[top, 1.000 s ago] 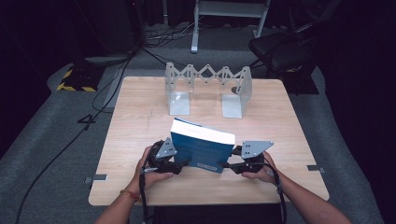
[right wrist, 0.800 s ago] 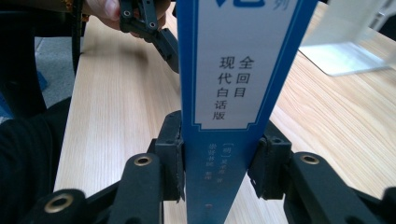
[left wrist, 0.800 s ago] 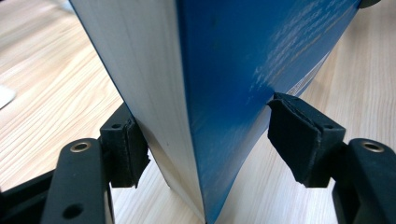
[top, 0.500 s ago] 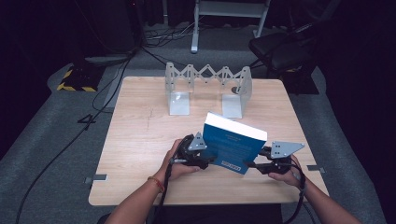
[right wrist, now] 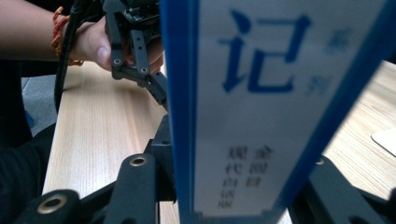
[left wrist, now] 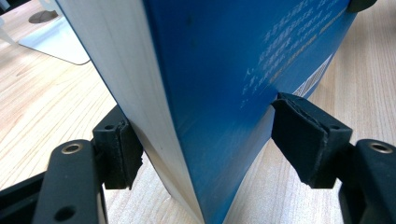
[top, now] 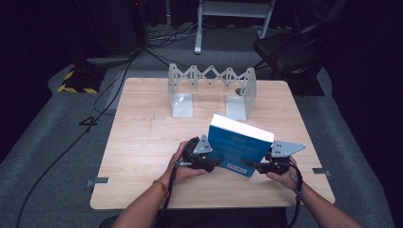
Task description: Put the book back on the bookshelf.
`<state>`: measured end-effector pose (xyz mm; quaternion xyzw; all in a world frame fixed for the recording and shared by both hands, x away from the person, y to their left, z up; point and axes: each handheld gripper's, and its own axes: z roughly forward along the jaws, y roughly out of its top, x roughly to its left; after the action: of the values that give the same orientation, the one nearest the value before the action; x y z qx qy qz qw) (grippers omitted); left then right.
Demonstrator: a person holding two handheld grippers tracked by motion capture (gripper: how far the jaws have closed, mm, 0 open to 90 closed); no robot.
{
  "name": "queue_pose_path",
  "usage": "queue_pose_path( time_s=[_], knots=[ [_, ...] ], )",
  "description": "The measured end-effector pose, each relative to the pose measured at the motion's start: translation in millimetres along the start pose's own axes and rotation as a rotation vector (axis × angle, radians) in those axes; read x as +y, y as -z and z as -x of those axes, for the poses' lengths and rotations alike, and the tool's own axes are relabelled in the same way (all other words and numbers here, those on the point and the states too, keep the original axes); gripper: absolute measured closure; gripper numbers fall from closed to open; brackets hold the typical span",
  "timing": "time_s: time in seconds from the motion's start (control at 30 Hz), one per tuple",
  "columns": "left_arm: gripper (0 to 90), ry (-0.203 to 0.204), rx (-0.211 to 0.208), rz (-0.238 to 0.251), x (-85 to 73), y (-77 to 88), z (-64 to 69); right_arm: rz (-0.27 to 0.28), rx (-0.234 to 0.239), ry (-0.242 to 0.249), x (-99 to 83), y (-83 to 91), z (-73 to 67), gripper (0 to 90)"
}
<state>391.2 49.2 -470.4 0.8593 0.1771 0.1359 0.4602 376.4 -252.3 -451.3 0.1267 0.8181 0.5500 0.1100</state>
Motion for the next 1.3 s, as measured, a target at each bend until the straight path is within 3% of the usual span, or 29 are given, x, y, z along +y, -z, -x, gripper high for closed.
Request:
queue_pose_path(
  time_s=[0.17,0.37,0.47,0.57,0.83,1.13,1.3],
  knots=[
    [28.6,0.002,0.000,-0.002,0.3,-0.1,0.0,0.018,-0.003,0.001,3.2,-2.5,0.3,59.2],
    [28.2,0.014,-0.006,0.004,3.1,-4.0,-1.4,0.090,-0.026,-0.015,14.1,-0.9,-1.6,57.4],
    [28.3,0.021,-0.013,0.011,5.4,-8.5,-1.8,0.074,-0.064,0.000,18.6,2.6,-3.1,59.7],
    [27.8,0.021,-0.008,0.013,7.0,-11.2,-1.8,0.069,-0.071,-0.012,17.9,5.3,-1.5,60.4],
    [26.9,0.031,-0.018,0.001,7.9,-11.3,-3.1,0.065,-0.070,-0.019,18.8,5.3,-1.3,61.4],
    [26.5,0.053,-0.021,0.000,-0.6,-8.2,1.3,0.063,-0.052,0.019,19.0,5.8,-7.7,61.0],
    [27.3,0.062,-0.014,0.000,4.9,-16.3,-3.3,0.057,-0.089,0.007,19.6,6.1,-6.2,60.8]
  ],
)
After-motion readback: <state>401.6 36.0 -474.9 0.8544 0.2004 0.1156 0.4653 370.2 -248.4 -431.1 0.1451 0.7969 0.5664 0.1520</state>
